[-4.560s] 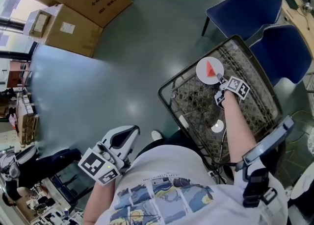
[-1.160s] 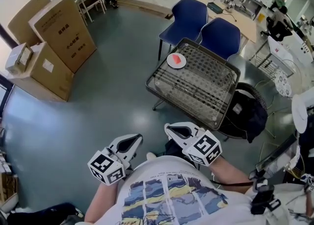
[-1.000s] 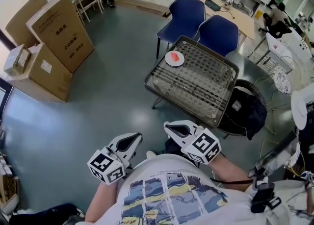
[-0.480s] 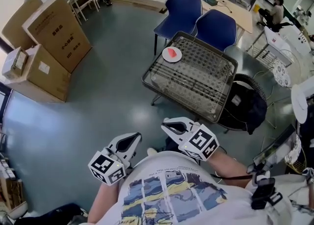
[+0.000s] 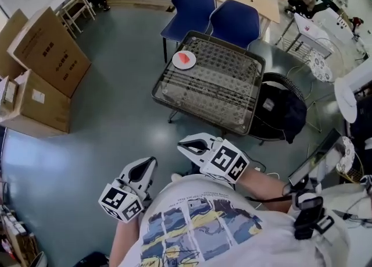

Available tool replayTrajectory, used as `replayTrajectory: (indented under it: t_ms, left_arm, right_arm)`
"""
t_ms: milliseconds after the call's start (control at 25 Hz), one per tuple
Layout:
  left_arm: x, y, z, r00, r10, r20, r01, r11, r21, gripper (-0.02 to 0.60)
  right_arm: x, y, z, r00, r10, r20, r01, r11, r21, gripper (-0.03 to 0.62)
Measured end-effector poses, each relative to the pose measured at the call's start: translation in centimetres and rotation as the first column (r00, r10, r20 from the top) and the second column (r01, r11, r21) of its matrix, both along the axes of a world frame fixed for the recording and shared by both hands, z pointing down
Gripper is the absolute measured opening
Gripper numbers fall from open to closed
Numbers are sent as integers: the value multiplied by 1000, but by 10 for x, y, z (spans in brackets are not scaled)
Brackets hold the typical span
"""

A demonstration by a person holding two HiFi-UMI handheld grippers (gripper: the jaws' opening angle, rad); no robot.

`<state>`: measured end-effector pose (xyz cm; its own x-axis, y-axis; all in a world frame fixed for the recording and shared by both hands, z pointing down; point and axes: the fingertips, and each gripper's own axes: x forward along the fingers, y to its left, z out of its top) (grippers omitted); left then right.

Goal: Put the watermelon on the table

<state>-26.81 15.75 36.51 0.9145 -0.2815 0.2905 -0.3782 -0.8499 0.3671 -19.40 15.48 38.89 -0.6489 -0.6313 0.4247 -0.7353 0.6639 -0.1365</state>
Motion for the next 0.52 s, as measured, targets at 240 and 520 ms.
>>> replayTrajectory:
  t_ms: [240, 520]
  left_arm:
    - [2, -3, -2, 1000, 20, -4, -20, 1000, -3, 9]
    - [13, -12, 10, 1000, 26, 6, -26, 1000, -8, 9]
  right_arm:
    - [2, -1, -1, 1000, 14, -8, -14, 1000, -8, 9]
    - [13, -11, 11, 1000, 13, -9, -13, 1000, -15, 9]
